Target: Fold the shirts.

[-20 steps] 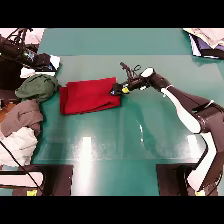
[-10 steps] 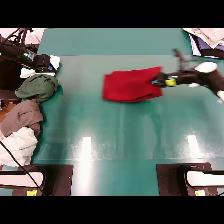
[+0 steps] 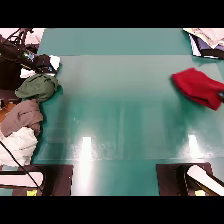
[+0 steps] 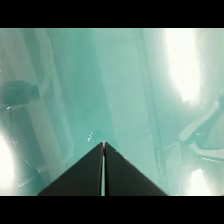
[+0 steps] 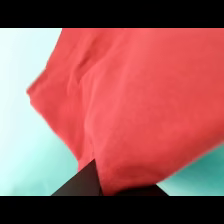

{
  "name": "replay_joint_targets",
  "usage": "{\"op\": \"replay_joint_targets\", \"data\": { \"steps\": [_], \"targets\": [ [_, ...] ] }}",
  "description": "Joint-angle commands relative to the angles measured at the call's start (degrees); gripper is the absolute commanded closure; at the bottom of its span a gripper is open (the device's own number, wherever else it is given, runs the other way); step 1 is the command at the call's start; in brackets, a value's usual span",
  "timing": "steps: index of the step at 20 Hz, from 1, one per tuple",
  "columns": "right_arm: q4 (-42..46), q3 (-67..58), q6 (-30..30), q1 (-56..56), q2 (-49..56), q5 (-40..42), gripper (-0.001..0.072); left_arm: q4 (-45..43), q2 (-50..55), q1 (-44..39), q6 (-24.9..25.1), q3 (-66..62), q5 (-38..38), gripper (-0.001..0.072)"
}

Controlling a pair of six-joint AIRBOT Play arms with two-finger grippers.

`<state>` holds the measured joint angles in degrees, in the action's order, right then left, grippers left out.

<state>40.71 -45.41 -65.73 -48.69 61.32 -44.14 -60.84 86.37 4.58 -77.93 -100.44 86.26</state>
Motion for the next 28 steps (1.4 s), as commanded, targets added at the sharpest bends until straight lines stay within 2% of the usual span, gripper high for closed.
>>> {"op": "replay_joint_targets", "data": {
  "steps": [1,3,6,7,8,9,11,13,17,20,22,23,24,25,28],
  "targets": [
    [1.7,5.0,0.0,-8.2,-2.9,1.5,0.0698,0.0,0.0,0.0,-0.3,0.0,0.2,0.0682],
    [6.9,5.1,-0.5,-8.6,-2.9,0.0,0.0697,0.0,0.0,0.0,-0.2,0.0,0.3,0.0682],
    [20.5,2.4,-4.0,-8.6,-2.9,-5.5,0.0686,0.0,0.0,0.0,-0.1,0.0,0.3,0.0682],
    [25.4,1.2,-4.0,-8.6,-2.9,-8.0,0.0518,0.0,0.0,0.0,0.0,0.0,0.3,0.0682],
    [30.0,-0.1,-4.3,-8.6,-2.9,-10.1,0.0313,0.0,0.0,0.0,0.4,0.0,0.2,0.0682],
    [35.1,-1.6,-5.4,-8.6,-2.9,-11.8,0.0251,0.0,0.0,0.0,0.4,0.0,0.0,0.0681],
    [44.1,-4.8,-9.5,-8.6,-2.9,-15.1,0.0252,0.0,0.0,0.0,0.4,0.0,-0.1,0.0681],
    [45.5,-7.7,-11.2,-8.5,-2.9,-17.9,0.0254,0.0,0.0,0.0,0.4,0.0,-0.1,0.0682],
    [35.5,-11.4,-11.3,-3.0,-2.9,-23.3,0.0263,0.0,0.0,0.0,0.4,0.0,-0.2,0.0681],
    [26.6,-11.7,-11.3,7.1,-2.9,-29.6,0.0263,0.0,0.0,0.0,0.3,0.0,-1.6,0.0682],
    [25.0,-11.8,-11.3,15.8,-2.9,-31.0,0.0267,0.2,0.0,0.0,0.1,0.0,0.2,0.0681],
    [25.0,-11.8,-11.3,20.3,-2.9,-31.1,0.0365,0.2,0.0,0.0,0.1,0.0,0.4,0.0682],
    [25.1,-11.8,-11.3,24.7,-2.9,-31.0,0.0580,0.2,0.0,0.0,0.1,0.0,-0.2,0.0682],
    [25.3,-11.8,-11.3,28.3,-2.9,-31.0,0.0694,0.2,0.0,0.0,0.1,0.0,-0.7,0.0681],
    [25.3,-11.8,-11.3,37.6,-2.9,-30.4,0.0695,0.2,0.0,0.0,0.1,0.0,-2.3,0.0682]
  ]
}}
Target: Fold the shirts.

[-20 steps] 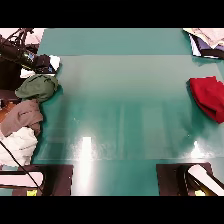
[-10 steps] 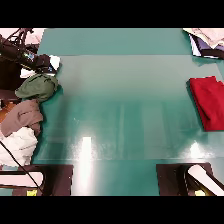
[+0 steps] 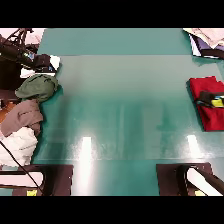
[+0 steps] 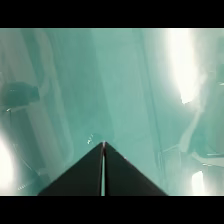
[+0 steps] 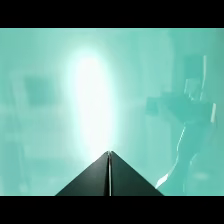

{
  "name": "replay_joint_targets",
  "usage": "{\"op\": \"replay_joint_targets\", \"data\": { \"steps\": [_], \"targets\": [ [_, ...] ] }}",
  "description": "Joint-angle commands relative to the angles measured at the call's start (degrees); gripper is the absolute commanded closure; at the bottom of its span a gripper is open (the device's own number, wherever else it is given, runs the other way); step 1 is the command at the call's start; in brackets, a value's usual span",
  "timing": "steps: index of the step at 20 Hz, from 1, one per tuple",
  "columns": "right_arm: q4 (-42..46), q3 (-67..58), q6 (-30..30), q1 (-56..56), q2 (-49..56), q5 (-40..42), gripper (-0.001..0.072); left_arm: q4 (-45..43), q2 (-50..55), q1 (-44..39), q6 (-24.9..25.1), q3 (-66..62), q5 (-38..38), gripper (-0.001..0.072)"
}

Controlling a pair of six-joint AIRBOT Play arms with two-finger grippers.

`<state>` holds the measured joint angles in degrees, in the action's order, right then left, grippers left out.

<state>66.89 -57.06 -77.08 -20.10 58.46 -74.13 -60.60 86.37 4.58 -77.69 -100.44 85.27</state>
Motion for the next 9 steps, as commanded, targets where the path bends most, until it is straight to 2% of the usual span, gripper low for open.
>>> {"op": "replay_joint_targets", "data": {
  "steps": [1,9],
  "targets": [
    [-0.9,-0.1,0.0,11.0,0.0,0.1,0.0695,0.0,0.0,0.0,-0.1,0.0,-2.0,0.0681],
    [-0.9,-0.1,0.0,16.7,0.0,0.6,0.0695,0.0,0.0,0.0,-0.1,0.0,-4.9,0.0681]
  ]
}}
